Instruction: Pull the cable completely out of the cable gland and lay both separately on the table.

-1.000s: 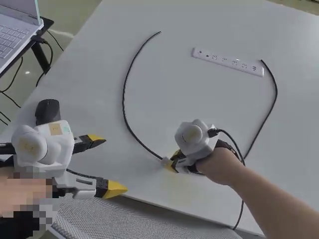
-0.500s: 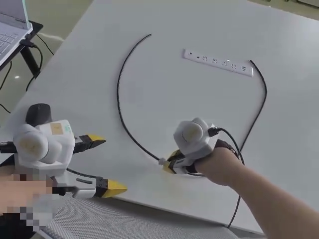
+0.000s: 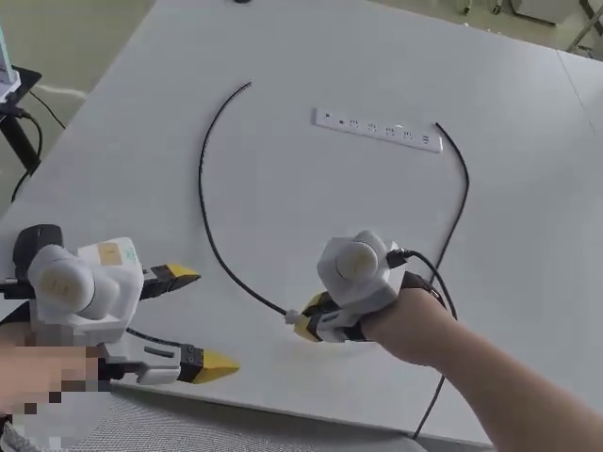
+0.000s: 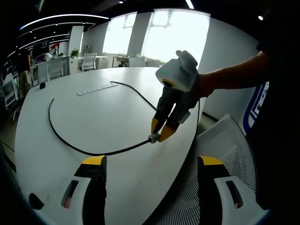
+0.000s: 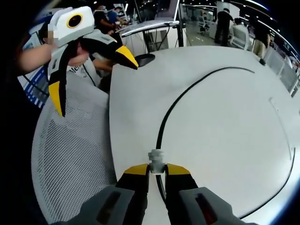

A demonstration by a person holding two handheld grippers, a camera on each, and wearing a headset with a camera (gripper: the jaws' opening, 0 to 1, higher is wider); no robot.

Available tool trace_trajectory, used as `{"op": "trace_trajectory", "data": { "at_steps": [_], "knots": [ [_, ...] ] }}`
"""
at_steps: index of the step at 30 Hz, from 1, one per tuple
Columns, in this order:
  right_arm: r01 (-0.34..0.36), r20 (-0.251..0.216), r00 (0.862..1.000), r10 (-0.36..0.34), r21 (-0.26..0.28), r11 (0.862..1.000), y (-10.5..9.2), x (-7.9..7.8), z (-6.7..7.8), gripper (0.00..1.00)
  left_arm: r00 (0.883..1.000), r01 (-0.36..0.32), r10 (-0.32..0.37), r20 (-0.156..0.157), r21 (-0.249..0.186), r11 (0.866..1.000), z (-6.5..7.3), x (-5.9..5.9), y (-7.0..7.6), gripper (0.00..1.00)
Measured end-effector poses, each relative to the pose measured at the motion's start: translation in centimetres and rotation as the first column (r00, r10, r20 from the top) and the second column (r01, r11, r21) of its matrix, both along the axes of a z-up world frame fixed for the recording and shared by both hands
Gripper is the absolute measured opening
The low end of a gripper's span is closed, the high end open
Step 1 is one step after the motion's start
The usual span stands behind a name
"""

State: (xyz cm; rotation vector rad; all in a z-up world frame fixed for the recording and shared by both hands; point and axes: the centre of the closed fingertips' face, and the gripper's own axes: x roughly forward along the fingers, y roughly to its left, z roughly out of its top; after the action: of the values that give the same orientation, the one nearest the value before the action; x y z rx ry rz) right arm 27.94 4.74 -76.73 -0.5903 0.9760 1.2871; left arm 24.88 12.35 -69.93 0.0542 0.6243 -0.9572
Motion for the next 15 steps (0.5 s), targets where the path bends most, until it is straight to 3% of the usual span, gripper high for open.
{"op": "trace_trajectory", "data": {
  "at_steps": [8, 15],
  "knots": [
    [-0.006, 0.026, 1.0, 0.005, 0.023, 1.0, -0.2, -0.4, 2.0, 0.07, 0.999, 0.054, -0.054, 0.005, 0.004, 0.999, -0.1, 1.0, -1.7, 0.79],
    [-0.017, 0.055, 0.998, 0.015, 0.04, 0.999, -0.3, -0.6, 3.9, 0.07, 0.998, 0.064, -0.064, 0.006, -0.027, 0.998, 0.6, 1.7, -3.1, 0.79]
  ]
}}
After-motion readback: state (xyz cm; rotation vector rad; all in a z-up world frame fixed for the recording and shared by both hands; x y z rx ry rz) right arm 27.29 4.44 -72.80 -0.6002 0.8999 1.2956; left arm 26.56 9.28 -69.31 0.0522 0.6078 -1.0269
